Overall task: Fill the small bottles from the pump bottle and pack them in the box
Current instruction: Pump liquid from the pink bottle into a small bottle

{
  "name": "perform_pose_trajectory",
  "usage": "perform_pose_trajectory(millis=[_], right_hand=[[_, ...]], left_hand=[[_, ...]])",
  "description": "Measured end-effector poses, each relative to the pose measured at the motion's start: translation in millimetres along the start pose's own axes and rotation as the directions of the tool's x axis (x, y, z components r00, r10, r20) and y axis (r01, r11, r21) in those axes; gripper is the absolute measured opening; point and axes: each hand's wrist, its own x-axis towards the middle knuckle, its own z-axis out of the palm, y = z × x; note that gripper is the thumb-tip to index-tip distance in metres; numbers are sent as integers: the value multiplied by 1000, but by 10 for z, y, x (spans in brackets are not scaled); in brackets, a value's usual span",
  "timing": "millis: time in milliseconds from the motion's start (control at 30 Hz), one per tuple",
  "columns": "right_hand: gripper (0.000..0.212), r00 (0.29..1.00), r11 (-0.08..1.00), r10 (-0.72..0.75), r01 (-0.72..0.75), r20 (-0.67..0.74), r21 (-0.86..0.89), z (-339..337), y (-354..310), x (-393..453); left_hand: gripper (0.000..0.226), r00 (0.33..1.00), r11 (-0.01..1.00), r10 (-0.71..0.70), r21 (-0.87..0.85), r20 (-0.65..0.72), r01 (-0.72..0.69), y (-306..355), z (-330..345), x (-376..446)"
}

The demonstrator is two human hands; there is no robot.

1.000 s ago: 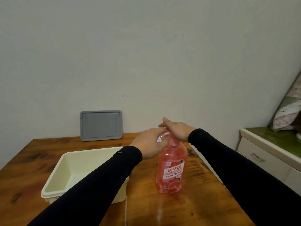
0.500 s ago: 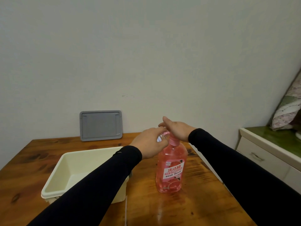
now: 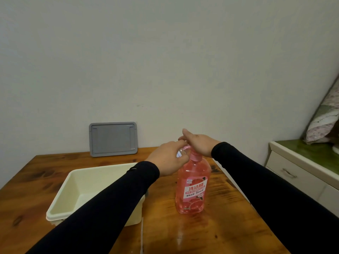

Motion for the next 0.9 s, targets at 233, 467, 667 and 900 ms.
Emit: perform_pose_trajectory(millis=[233,467,667,900], right_hand=[[68,1000,1000,-27,27,-13,13,-145,-114,-6],[66,1000,1000,-1,1,-11,-15,-5,-19,9],[66,1000,998,-8,8,10,56,-93,-80,-20],[67,1000,999,-12,11,22,35,-46,-48,-18]], left_hand=[[46,999,1000,16,3,-40,-16,56,-109,69],[44,1000,1000,8,-10,-13,-8,6,-5,7],[44,1000,1000,-1,-24,3,1,47,-78,21],[42,1000,999,18,-40,-13,-19,52,-52,-13]])
